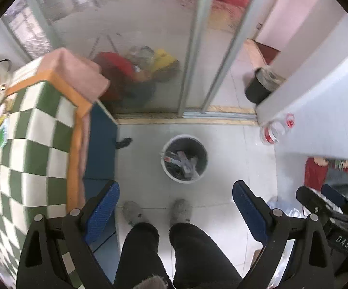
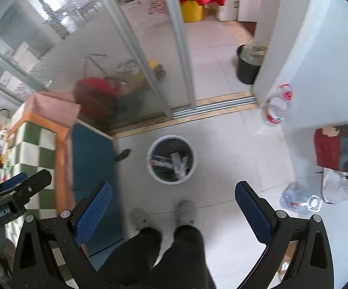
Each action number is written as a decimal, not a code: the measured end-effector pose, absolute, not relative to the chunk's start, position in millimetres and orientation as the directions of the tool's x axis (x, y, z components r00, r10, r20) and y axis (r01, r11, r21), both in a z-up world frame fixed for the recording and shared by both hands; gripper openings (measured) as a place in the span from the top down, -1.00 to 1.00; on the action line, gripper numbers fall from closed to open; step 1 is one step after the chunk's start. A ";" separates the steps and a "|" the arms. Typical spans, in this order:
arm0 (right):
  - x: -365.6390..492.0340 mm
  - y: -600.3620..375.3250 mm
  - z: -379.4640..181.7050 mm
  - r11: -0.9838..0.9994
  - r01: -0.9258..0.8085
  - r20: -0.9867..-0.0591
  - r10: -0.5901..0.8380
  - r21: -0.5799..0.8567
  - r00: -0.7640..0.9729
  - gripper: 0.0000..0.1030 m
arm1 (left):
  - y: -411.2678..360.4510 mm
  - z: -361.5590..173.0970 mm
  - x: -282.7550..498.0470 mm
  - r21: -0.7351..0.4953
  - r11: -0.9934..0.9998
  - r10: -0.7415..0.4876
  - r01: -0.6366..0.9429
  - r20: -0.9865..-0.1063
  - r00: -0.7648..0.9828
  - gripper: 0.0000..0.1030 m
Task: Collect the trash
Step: 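Grasp the dark green wrapper with the left tool while the right tool grasps a small white scrap, then carry the wrapper and scrap to the bin and release them inside, then move both open tools back over the checkered counter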
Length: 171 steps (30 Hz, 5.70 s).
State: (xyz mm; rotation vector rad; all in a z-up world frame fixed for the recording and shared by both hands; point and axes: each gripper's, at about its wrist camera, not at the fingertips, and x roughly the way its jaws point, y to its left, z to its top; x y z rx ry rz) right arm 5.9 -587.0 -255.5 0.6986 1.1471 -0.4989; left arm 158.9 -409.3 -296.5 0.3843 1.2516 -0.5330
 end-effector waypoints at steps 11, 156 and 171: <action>149.7 -477.7 -201.7 0.835 0.426 -0.894 0.162 0.350 0.418 -1.00 | -238.8 -233.3 245.1 0.040 0.972 -0.067 0.233 -0.899 0.434 -1.00; 51.3 -607.9 -347.9 0.669 0.735 -0.969 -0.091 0.112 0.230 -1.00 | -448.1 -376.7 198.7 0.014 0.755 -0.120 0.656 -0.980 0.158 -0.91; 54.0 -596.0 -215.7 0.717 0.657 -0.934 -0.025 0.232 0.357 -1.00 | -411.4 -253.7 198.5 -0.040 0.825 -0.204 0.563 -0.951 0.232 -0.91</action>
